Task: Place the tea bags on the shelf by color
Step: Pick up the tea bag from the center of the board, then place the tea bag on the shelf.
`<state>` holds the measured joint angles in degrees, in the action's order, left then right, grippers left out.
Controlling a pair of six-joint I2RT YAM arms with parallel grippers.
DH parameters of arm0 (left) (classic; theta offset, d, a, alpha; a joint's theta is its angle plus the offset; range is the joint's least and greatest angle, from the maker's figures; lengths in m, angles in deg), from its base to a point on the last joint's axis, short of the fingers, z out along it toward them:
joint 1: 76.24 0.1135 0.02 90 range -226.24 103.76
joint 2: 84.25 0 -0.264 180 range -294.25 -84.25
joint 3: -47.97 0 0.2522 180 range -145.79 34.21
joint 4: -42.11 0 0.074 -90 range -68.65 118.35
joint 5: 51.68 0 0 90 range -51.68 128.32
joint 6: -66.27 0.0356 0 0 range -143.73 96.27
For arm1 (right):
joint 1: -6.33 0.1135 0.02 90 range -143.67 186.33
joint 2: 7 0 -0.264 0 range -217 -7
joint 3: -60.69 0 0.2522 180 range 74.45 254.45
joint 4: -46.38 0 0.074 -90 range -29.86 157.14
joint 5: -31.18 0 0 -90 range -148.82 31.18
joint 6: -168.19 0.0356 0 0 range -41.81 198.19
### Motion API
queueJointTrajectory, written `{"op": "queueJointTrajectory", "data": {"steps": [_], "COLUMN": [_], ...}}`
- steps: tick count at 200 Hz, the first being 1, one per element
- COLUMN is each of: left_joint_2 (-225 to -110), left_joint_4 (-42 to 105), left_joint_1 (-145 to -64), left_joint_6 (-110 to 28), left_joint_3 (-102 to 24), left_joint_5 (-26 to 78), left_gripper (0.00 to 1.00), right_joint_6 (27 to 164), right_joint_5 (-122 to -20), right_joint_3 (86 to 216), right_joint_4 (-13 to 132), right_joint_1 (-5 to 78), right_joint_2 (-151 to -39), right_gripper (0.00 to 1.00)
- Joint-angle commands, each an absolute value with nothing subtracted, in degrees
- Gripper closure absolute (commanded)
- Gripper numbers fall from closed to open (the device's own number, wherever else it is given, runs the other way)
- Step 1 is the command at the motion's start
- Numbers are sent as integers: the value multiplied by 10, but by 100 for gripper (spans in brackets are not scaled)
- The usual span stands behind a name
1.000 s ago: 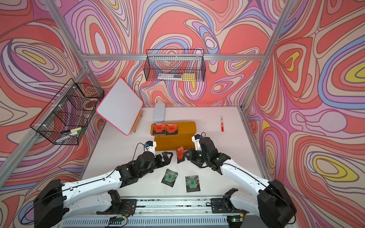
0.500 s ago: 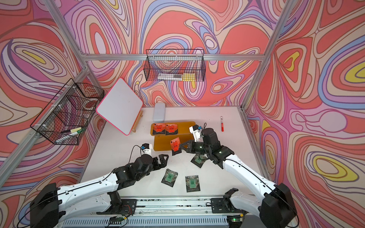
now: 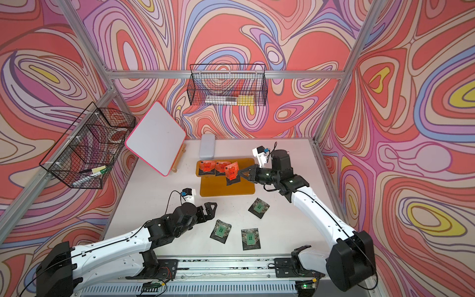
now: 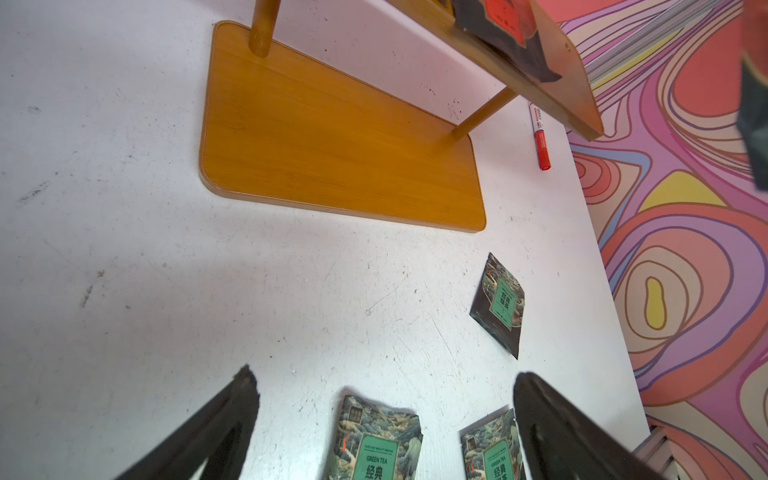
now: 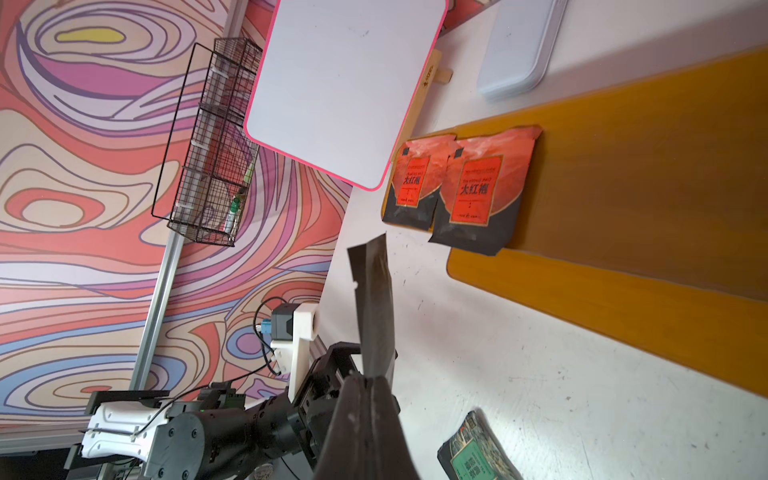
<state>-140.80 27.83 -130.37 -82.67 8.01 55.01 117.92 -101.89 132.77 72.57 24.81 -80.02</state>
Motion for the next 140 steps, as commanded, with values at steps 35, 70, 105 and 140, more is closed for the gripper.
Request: {"op": "queueJointTrajectory", "data": {"steps": [35, 70, 105, 140], "left_joint_2": [-1407, -1412, -1410, -1406], "left_joint_4": [277, 281, 283, 283], "left_joint_1": [-1306, -1306, -1306, -1306], "left_joint_6": [-826, -828, -830, -830], "left_joint_3": [94, 96, 101, 104], "left_joint_5": [560, 557, 558, 560], "left_gripper": [1, 1, 1, 0], "right_joint_6": [1179, 1174, 1169, 1168], "right_joint_5": [-1081, -1097, -1104, -1111], "right_joint_3": [1345, 1361, 1387, 1412], "right_joint_4": [693, 682, 684, 687], "right_joint_1": [185, 159, 149, 147], "right_joint_2": [-855, -892, -934, -973], "right_gripper": [100, 100, 100, 100]}}
